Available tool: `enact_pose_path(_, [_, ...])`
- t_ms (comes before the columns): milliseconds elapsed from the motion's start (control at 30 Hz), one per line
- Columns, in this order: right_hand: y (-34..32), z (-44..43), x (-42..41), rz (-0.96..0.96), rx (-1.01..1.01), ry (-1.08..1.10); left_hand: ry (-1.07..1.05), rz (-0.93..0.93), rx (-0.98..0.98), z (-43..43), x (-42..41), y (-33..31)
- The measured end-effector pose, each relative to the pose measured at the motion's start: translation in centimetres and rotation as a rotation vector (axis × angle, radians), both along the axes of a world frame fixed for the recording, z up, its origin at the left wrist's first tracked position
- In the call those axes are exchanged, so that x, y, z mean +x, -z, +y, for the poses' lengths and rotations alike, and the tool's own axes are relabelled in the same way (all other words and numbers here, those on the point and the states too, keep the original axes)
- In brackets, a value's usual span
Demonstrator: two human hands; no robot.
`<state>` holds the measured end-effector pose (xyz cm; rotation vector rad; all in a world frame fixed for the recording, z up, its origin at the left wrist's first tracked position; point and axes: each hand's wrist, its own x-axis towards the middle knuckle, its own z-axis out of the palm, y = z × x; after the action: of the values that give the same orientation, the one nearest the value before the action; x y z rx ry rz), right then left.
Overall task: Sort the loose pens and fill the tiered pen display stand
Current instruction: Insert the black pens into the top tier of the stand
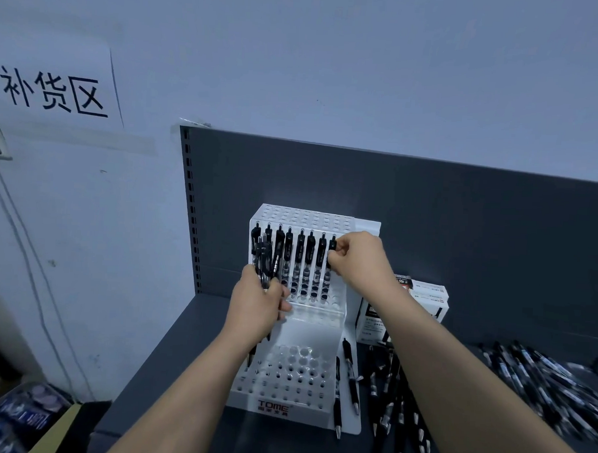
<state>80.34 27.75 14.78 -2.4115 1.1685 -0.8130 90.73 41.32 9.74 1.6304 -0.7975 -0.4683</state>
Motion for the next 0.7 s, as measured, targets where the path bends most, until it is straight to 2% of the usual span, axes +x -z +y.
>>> enact_pose_path(200, [1.1,0.2,-0.9,-0.060,0.148,0.006,0.031,0.041,-0.131,0.2,-0.8,-0.3])
enact_pose_path(400, [0.5,2.7,-2.7,-0.348,0.467,-0.229,0.178,0.052,-0.118,-1.1,-2.7,-0.5])
enact_pose_path(500, [0.6,2.3,-3.1,-0.398,0.497,-0.205,0.199,0.051,-0.111,-1.5,-3.4,-0.2])
enact_pose_path(600, [0.1,1.0,-4.2,-0.527,0.532,-0.128,0.102,0.033,-0.093,-1.5,-3.0,-0.1])
enact_pose_path(700, [-0.6,-0.3,-5.1,-0.563,0.354,-0.008,0.021,-0.018,-0.053,-1.3,-2.3,0.2])
